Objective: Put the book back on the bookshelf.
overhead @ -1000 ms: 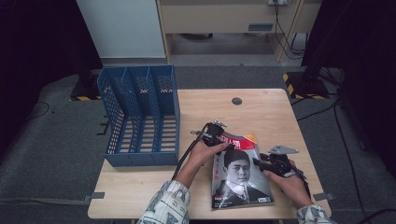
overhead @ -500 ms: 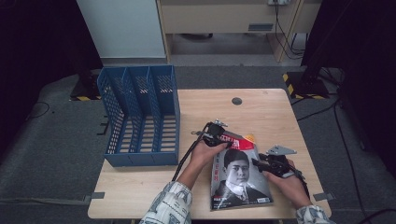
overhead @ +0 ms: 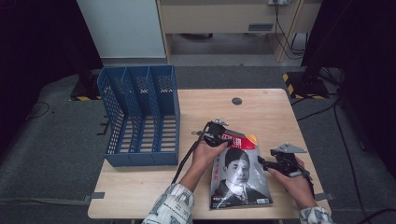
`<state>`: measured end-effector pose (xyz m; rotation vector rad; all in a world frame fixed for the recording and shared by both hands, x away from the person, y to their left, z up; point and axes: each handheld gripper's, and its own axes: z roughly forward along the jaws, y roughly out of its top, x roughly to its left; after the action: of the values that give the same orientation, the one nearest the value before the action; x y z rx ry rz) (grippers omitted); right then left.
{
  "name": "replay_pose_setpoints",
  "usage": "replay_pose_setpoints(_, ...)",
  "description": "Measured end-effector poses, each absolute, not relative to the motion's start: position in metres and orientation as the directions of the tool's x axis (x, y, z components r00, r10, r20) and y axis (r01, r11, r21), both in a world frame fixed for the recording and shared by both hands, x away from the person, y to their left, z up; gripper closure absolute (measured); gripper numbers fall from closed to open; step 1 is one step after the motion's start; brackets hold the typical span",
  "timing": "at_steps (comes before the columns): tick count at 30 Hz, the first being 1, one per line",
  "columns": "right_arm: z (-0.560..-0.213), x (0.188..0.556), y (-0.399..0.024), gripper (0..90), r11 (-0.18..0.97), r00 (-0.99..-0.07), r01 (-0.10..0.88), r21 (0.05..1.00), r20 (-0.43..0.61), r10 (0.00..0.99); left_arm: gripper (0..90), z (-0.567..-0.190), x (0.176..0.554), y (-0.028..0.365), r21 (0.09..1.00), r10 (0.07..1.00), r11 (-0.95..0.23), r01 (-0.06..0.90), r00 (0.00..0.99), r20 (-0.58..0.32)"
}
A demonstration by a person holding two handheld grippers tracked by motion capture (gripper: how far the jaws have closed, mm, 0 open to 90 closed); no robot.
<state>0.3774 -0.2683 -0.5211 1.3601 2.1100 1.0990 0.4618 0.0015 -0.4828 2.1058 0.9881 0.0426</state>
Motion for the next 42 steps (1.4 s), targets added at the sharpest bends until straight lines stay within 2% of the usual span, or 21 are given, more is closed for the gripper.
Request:
replay_pose_setpoints(4,-0.527,0.38,-0.28,30.9,0.21,-0.398,0.614,0.761,0.069,0.915,83.1,-0.478,0.46,0.001,0.674,0.662,-0.38,0.634,0.695,-0.281)
replay_pose_setpoints(9,-0.533,0.383,-0.285,31.0,0.197,-0.381,0.635,0.747,0.082,0.921,83.6,-0.473,0.458,0.0,0.675,0.662,-0.38,0.632,0.696,-0.278)
replay_pose_setpoints(28,-0.537,0.383,-0.28,29.5,0.251,-0.392,0.616,0.746,0.014,0.92,85.4,-0.442,0.455,-0.002,0.705,0.635,-0.363,0.609,0.716,-0.291)
replay_pose_setpoints(39,-0.537,0.383,-0.28,29.5,0.253,-0.392,0.616,0.746,0.012,0.92,86.0,-0.423,0.457,0.005,0.716,0.641,-0.361,0.597,0.717,-0.275)
replay_pose_setpoints(42,-0.537,0.383,-0.28,29.6,0.254,-0.392,0.615,0.747,0.01,0.92,86.1,-0.417,0.459,0.01,0.72,0.644,-0.333,0.608,0.705,-0.298)
